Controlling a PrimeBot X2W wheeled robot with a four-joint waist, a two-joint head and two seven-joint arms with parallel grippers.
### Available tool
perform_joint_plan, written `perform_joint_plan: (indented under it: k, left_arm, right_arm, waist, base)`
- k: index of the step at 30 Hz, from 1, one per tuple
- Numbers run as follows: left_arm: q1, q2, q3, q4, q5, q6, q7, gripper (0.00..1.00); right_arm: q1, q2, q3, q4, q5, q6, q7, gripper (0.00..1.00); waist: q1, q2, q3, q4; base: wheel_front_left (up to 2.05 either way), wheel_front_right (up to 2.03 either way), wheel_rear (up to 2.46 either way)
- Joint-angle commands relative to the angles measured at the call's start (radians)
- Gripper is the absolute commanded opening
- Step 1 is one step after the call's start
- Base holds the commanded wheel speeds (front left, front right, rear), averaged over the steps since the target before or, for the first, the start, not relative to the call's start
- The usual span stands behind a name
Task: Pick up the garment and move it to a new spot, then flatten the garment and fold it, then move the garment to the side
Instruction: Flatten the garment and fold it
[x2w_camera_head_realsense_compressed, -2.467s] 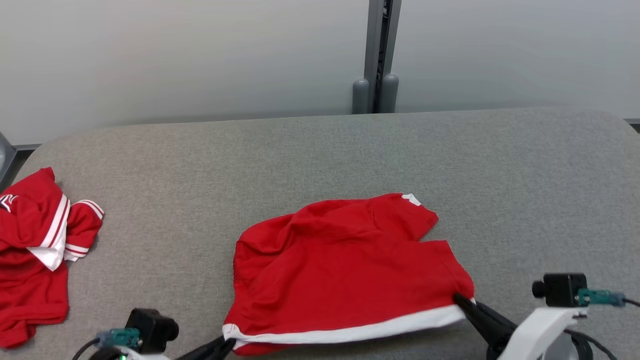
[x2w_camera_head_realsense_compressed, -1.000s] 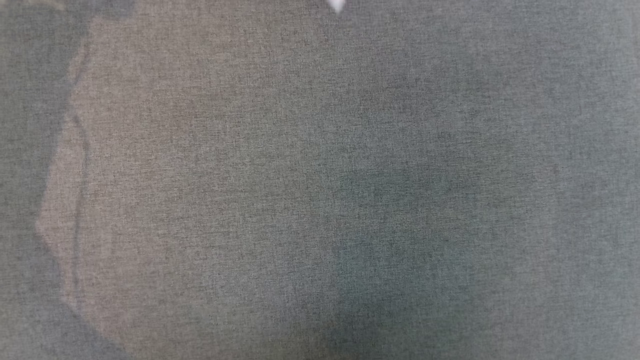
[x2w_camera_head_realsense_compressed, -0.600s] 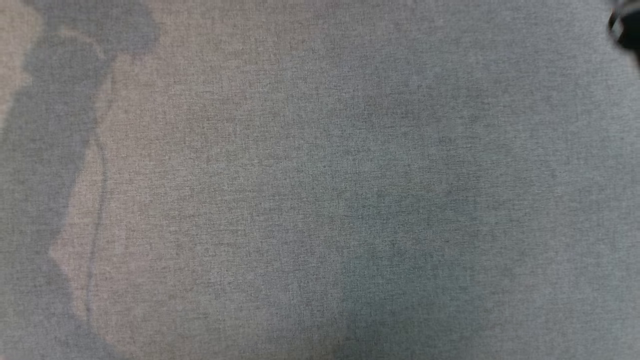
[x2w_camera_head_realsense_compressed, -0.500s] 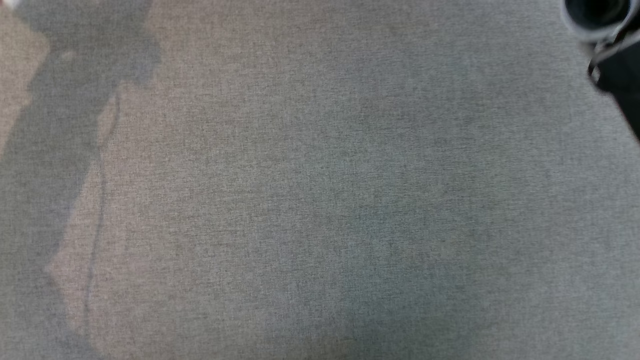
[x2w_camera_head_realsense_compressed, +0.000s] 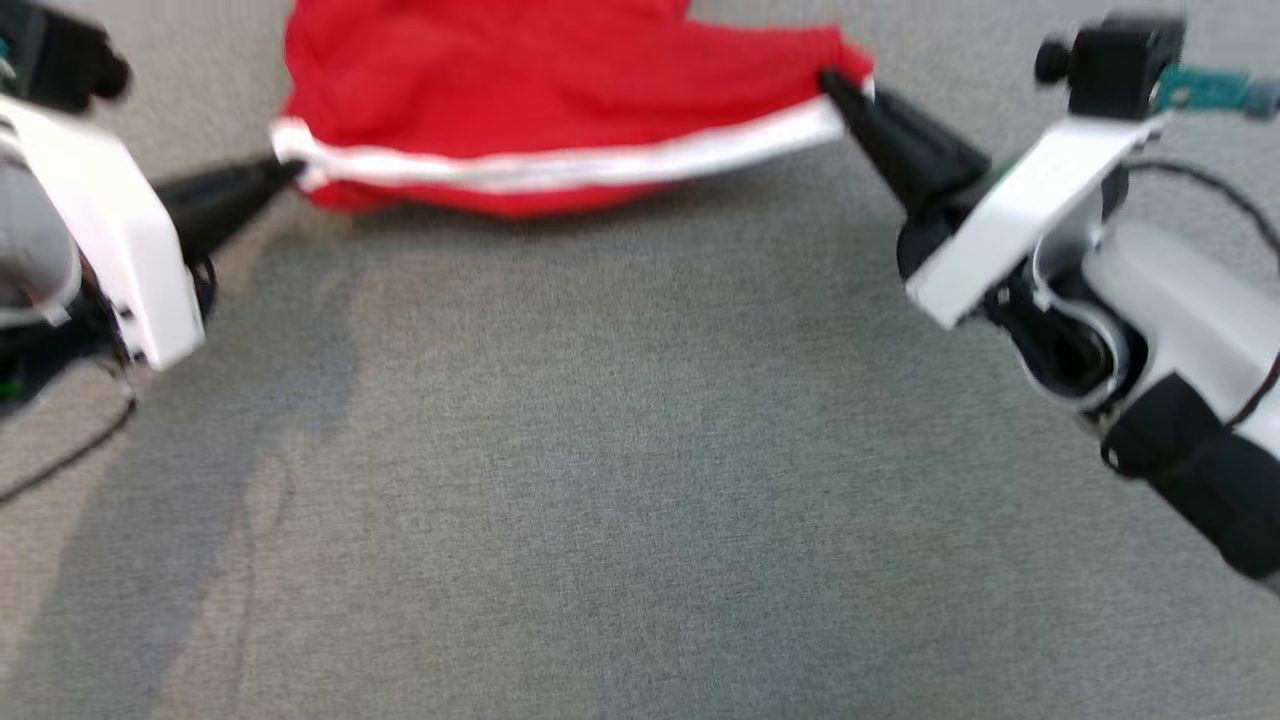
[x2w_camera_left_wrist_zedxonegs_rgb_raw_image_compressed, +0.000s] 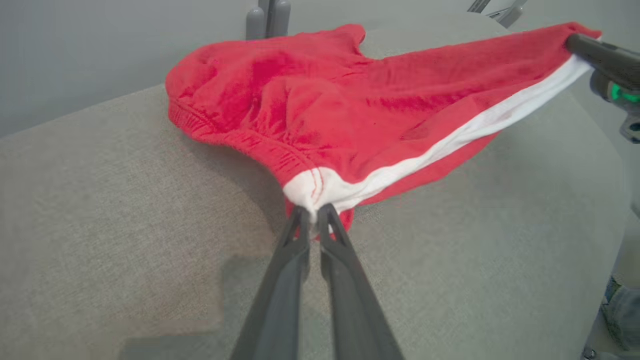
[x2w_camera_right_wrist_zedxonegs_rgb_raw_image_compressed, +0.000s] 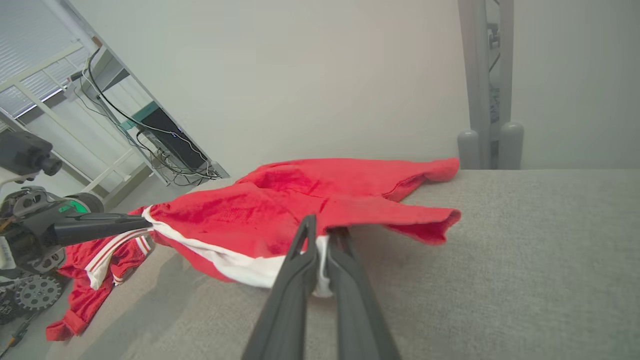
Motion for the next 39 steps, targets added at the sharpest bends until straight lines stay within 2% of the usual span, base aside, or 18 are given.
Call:
perform_joint_plan:
  k: [1, 9, 14, 18, 22, 27, 33, 39]
  left_arm:
    - [0.063, 0.002, 0.000, -0.012, -0.012, 0.000, -0.007, 0.00]
    - [0.268, 0.016, 0.000, -0.067, 0.007, 0.000, -0.039, 0.00]
    - [0.414, 0.052, 0.000, -0.151, -0.023, 0.000, -0.090, 0.00]
    - [0.509, 0.085, 0.000, -0.214, 0.007, 0.003, -0.106, 0.00]
    - [0.584, 0.101, 0.002, -0.330, -0.014, 0.011, -0.087, 0.00]
    - [0.630, 0.148, 0.001, -0.443, 0.002, 0.057, -0.038, 0.00]
    - [0.615, 0.163, 0.010, -0.479, -0.008, 0.078, -0.023, 0.00]
    - [0.551, 0.145, 0.044, -0.435, -0.060, 0.048, 0.026, 0.00]
  right_arm:
    - [0.057, -0.027, 0.025, -0.019, 0.028, 0.000, 0.016, 0.00]
    - [0.220, -0.122, 0.097, -0.095, 0.090, 0.000, 0.049, 0.00]
    - [0.326, -0.219, 0.116, -0.166, 0.126, 0.000, 0.068, 0.00]
    - [0.418, -0.302, 0.117, -0.238, 0.161, 0.000, 0.078, 0.00]
    - [0.496, -0.383, 0.109, -0.306, 0.169, 0.000, 0.073, 0.00]
    - [0.550, -0.457, 0.105, -0.371, 0.166, 0.000, 0.114, 0.00]
    - [0.534, -0.477, 0.067, -0.402, 0.135, 0.000, 0.174, 0.00]
    - [0.467, -0.446, 0.007, -0.375, 0.103, 0.000, 0.289, 0.00]
  waist:
    - [-0.0001, 0.0000, -0.099, -0.001]
    - [-0.0001, 0.0000, -0.242, 0.010]
    - [-0.0001, 0.0000, -0.309, 0.014]
    - [-0.0001, 0.0000, -0.327, 0.026]
    - [-0.0001, 0.0000, -0.328, 0.035]
    - [-0.0001, 0.0000, -0.326, 0.042]
    - [-0.0001, 0.0000, -0.310, 0.052]
    - [-0.0001, 0.0000, -0.255, 0.081]
  base:
    - [0.00, 0.00, 0.00]
    - [0.00, 0.00, 0.00]
    - [0.00, 0.00, 0.00]
    - [0.00, 0.00, 0.00]
    - [0.00, 0.00, 0.00]
    - [0.00, 0.00, 0.00]
    - [0.00, 0.00, 0.00]
    - [0.00, 0.00, 0.00]
